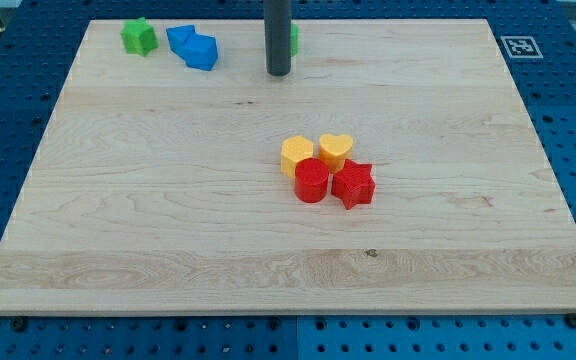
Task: Move the blue triangle left to the blue cube
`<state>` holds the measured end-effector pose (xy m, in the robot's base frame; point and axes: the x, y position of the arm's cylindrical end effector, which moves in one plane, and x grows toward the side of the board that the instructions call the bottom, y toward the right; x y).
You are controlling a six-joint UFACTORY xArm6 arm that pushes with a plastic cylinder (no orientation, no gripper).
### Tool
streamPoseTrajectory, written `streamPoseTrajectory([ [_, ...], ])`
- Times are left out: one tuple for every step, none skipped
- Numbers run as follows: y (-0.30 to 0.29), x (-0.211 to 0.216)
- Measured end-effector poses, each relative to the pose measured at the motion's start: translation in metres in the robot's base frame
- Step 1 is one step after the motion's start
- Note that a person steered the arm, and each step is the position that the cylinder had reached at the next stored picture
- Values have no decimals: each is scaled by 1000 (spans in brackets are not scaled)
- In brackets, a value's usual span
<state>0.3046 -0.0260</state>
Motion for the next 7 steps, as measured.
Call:
streamPoseTrajectory([
  [-17,-1],
  [-32,-14],
  [-52,-48],
  [-61,-72],
  [-71,-85],
  [-84,-90],
  [-99,-90],
])
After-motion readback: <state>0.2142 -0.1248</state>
